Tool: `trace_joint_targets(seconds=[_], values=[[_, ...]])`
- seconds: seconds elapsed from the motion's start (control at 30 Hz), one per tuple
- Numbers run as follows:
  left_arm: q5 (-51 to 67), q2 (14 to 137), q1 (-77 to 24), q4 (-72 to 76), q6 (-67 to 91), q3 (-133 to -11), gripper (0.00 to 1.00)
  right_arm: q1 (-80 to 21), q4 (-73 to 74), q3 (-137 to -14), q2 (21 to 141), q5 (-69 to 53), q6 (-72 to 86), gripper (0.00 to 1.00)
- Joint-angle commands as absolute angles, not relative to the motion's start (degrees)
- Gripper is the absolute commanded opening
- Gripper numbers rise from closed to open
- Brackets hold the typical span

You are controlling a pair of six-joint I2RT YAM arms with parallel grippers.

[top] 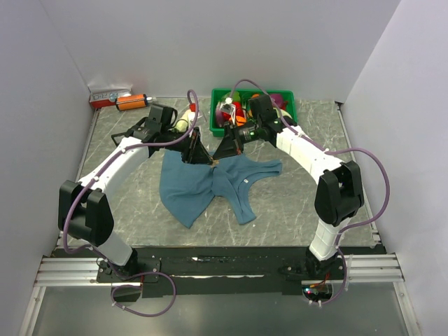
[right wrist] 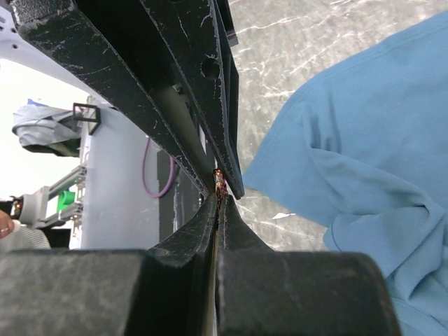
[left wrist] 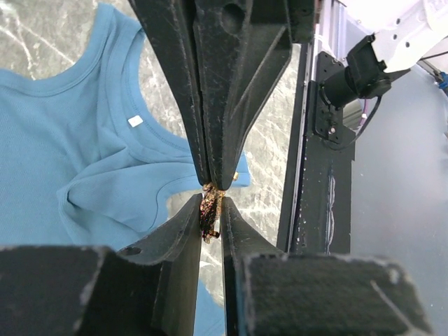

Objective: Remove the brooch from the garment

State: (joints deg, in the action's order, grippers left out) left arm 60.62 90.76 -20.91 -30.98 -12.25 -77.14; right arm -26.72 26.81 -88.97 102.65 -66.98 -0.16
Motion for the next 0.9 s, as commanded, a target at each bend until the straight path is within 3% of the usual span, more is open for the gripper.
trace_joint_targets(seconds=[0.0, 0.43, 0.57, 0.87], values=[[54.4, 91.9, -21.3, -25.5, -12.1, -77.6, 0.15, -29.8, 27.9, -92.1, 99.3, -70.5, 0.5, 0.0], [47.9, 92.4, -23.8, -28.7, -17.4, -78.5, 0.23, -29.6, 27.4, -93.0, 100.2, -69.8, 0.5, 0.0], [47.6, 92.2, -23.8, -28.6, -16.4, -78.3, 0.3, -29.7, 28.5, -94.2, 100.4, -68.6, -1.5, 0.0], [45.1, 93.2, -23.8, -29.8, -18.0, -80.0, 0.33, -29.6, 28.8, -96.0, 100.8, -68.0, -1.7, 0.0]])
